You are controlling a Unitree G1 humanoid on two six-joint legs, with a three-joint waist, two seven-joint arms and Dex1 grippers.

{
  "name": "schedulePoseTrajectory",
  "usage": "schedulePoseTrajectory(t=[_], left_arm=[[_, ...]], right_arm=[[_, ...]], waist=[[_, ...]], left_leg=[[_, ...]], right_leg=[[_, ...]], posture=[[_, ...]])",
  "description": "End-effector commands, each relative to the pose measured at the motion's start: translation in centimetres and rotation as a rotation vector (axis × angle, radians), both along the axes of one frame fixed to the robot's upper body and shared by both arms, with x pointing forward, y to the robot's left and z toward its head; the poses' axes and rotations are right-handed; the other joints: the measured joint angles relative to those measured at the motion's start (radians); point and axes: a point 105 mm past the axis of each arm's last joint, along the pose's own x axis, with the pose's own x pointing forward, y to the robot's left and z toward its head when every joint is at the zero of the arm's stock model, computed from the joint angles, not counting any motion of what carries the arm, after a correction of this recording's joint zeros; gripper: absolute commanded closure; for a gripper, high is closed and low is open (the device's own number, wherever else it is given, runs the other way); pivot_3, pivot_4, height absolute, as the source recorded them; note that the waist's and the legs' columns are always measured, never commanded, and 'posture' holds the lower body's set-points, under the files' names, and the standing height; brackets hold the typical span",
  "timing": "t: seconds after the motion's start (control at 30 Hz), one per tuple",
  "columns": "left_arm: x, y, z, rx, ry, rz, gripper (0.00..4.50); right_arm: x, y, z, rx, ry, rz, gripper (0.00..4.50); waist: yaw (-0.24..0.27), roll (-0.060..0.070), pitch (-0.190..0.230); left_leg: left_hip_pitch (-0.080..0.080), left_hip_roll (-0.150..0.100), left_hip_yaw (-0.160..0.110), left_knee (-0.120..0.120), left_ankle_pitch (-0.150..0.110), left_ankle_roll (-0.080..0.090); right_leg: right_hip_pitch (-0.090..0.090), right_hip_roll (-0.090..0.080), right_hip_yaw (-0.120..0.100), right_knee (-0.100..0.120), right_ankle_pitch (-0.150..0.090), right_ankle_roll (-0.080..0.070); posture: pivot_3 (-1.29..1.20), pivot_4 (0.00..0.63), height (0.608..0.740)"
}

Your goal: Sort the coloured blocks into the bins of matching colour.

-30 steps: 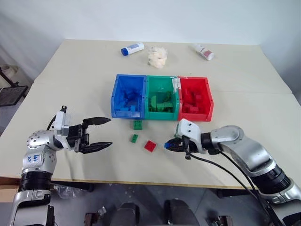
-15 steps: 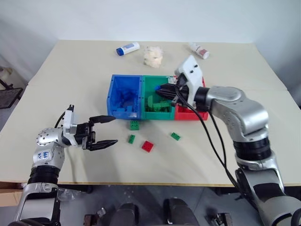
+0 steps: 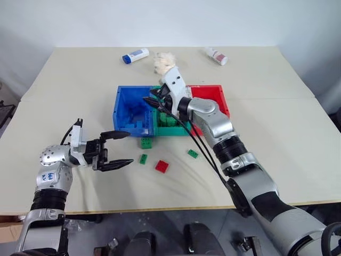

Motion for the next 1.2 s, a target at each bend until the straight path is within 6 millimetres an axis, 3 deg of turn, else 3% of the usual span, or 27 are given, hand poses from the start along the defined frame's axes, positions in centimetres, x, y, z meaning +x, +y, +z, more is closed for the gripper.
schedulePoseTrajectory(t=[0.03,0.2,0.3,0.47,0.57,0.83,1.03,1.2], left_arm=[[-0.7,0.3,0.6,0.016,-0.038,-0.040,0.00],[-0.5,0.1,0.7,0.010,-0.043,-0.040,0.00],[-0.4,-0.1,0.7,0.007,-0.043,-0.045,0.00],[0.0,-0.4,0.6,0.003,-0.038,-0.058,0.00],[0.3,-0.4,0.0,0.011,-0.020,-0.070,0.00],[0.8,-1.1,-0.8,-0.002,0.008,-0.100,0.00],[1.1,-1.5,-0.9,-0.003,0.014,-0.112,0.00],[0.8,-1.9,-1.6,0.018,0.016,-0.130,0.00]], right_arm=[[-0.9,0.6,1.3,0.030,-0.058,0.059,1.50],[-2.1,0.0,1.0,0.015,-0.062,0.115,0.01],[-3.1,-1.3,0.6,-0.016,-0.066,0.138,0.01],[-6.6,-6.0,-1.0,-0.127,-0.051,0.174,0.01],[-9.7,-10.6,-3.2,-0.226,0.012,0.157,0.01],[-15.4,-18.7,-5.9,-0.288,0.193,-0.073,0.01],[-17.6,-21.2,-6.8,-0.306,0.266,-0.209,0.01],[-15.7,-20.6,-7.2,-0.244,0.253,-0.293,0.01]], waist=[[0.000,0.000,0.000],[0.003,0.000,0.000],[0.007,0.000,0.000],[0.030,0.000,0.000],[0.041,0.001,0.000],[0.070,0.001,0.000],[0.067,0.001,0.000],[0.064,0.001,0.000]], left_leg=[[0.000,0.000,0.000,0.000,0.000,0.000],[0.000,0.000,-0.001,0.001,0.000,0.000],[0.000,-0.001,-0.002,0.001,0.000,0.000],[-0.001,-0.003,-0.008,0.002,0.000,0.000],[-0.002,-0.003,-0.008,0.001,-0.001,0.000],[-0.003,-0.002,-0.006,0.001,-0.001,0.001],[-0.002,-0.002,-0.006,0.001,-0.001,0.001],[-0.001,-0.001,-0.005,0.001,-0.001,0.001]], right_leg=[[0.000,0.000,0.000,0.000,0.000,0.000],[0.000,0.000,0.000,0.000,0.000,0.000],[0.001,0.000,0.000,0.000,0.000,0.000],[0.002,-0.001,0.000,0.000,0.000,0.000],[0.002,0.000,0.000,-0.003,0.000,0.000],[0.004,0.000,0.000,-0.012,0.000,0.000],[0.006,0.000,0.001,-0.013,0.000,0.000],[0.006,0.000,0.002,-0.013,0.000,0.000]], posture=[[0.00,0.150,0.740],[0.00,0.150,0.740],[0.00,0.150,0.740],[0.00,0.150,0.740],[0.00,0.150,0.740],[0.00,0.150,0.740],[0.00,0.150,0.740],[0.00,0.150,0.740]])
